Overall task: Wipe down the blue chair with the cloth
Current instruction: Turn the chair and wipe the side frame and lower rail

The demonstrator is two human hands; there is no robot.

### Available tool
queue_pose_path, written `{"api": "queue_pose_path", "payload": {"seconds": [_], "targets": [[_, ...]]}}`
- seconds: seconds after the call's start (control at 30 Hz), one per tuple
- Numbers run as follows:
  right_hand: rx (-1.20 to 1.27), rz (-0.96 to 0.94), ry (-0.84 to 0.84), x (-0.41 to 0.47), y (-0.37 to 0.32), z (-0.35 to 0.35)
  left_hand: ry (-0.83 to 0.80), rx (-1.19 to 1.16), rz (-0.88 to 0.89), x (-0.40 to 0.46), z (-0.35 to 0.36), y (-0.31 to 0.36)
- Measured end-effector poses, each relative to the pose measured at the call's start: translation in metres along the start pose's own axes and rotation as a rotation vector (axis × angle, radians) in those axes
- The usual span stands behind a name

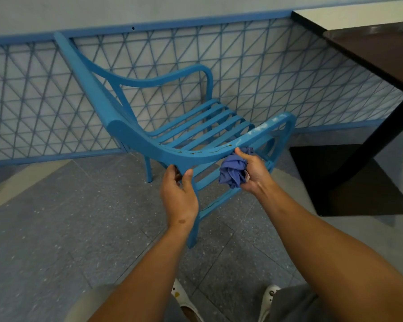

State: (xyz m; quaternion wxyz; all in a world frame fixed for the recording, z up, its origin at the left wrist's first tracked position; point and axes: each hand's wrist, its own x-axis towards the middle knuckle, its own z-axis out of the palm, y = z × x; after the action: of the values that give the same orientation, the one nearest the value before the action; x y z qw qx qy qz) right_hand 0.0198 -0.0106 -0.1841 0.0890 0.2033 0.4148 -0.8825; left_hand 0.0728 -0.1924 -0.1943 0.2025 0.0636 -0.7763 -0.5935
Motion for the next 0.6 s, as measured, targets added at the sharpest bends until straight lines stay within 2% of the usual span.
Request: {"api": "queue_pose_path", "payload": {"seconds": [0.43,0.6], "targets": [[-0.097,-0.029,-0.043,-0.018,0.050,0.003,0.074,-0.004,-0.012,-0.004,-0.050,-0.018],[-0.095,-0.059,-0.038,-0.025,0.066,0.007,0.034,0.071,0.021,0.006,-0.070,-0.028]]}}
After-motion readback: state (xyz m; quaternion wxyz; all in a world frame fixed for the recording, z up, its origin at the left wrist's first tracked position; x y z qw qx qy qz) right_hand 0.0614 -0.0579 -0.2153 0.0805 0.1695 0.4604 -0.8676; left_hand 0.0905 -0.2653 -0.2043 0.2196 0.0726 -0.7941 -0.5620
